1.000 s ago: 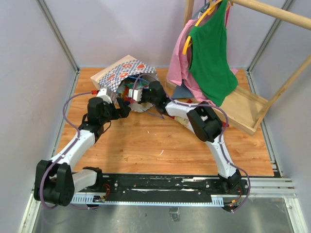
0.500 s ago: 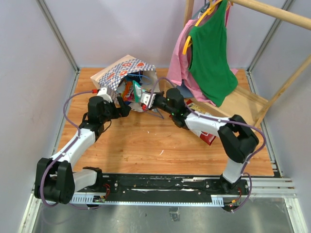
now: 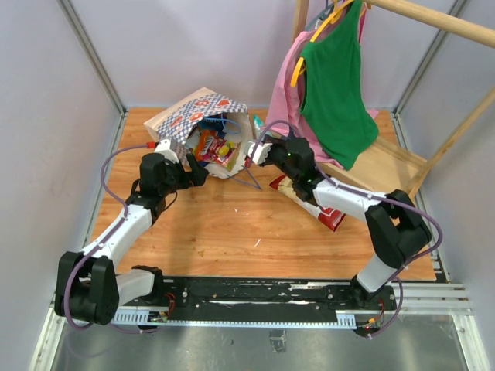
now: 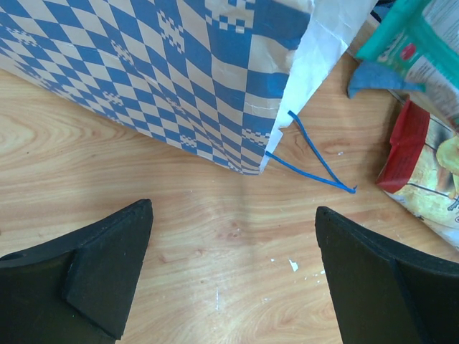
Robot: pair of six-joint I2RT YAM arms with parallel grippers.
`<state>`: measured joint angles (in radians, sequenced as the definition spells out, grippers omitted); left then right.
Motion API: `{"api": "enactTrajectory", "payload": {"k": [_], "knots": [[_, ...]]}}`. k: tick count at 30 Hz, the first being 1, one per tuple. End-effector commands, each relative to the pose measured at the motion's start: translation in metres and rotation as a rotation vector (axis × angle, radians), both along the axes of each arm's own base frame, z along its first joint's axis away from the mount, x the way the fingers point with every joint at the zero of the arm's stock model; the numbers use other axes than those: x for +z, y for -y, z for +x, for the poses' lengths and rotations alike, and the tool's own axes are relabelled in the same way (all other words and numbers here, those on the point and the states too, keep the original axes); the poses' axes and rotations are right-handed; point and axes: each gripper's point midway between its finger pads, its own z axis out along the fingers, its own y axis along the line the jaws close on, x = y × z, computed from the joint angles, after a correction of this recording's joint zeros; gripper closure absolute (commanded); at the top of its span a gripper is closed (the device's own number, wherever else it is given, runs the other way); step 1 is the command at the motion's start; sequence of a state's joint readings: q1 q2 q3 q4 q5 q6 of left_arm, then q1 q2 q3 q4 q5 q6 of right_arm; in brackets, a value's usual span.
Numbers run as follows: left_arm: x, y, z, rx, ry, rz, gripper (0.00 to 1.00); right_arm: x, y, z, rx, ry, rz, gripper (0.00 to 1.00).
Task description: Take the snacks out of the paper bag
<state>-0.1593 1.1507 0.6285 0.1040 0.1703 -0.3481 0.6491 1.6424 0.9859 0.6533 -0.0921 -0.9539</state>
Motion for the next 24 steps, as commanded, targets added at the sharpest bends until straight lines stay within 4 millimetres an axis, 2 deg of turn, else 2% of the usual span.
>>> {"api": "enactTrajectory", "payload": {"k": [1,4,6,10,12,14,17,18,21,24], "knots": [[0.022,0.001,0.004,-0.011,0.061,-0.008,0.0,0.022,0.042,0.017,-0.125,0.086,-0.096,0.99],[0.022,0.002,0.004,-0.015,0.058,-0.009,0.0,0.002,0.062,0.021,-0.177,0.072,-0.165,0.99],[0.022,0.003,0.004,-0.019,0.055,-0.016,0.0,-0.018,0.071,0.019,-0.184,0.053,-0.192,0.99],[0.019,0.008,0.004,-0.034,0.042,-0.04,0.0,-0.053,0.08,0.013,-0.197,0.037,-0.202,0.99],[0.018,0.009,0.003,-0.033,0.038,-0.05,0.0,-0.067,0.079,0.009,-0.187,0.015,-0.201,0.95],[0.017,0.008,0.002,-0.029,0.037,-0.052,0.0,-0.08,0.077,0.005,-0.167,-0.04,-0.19,0.84],[0.014,0.004,0.002,-0.011,0.031,-0.037,0.0,-0.084,0.072,0.002,-0.15,-0.08,-0.155,0.49],[0.014,0.004,0.003,-0.007,0.029,-0.037,0.0,-0.082,0.07,0.0,-0.139,-0.082,-0.14,0.41],[0.014,0.004,0.006,0.001,0.022,-0.041,0.0,-0.065,0.063,-0.007,-0.103,-0.082,-0.053,0.21],[0.011,0.004,0.01,0.008,0.01,-0.042,0.0,-0.039,0.052,-0.025,-0.014,-0.087,0.066,0.03]]}}
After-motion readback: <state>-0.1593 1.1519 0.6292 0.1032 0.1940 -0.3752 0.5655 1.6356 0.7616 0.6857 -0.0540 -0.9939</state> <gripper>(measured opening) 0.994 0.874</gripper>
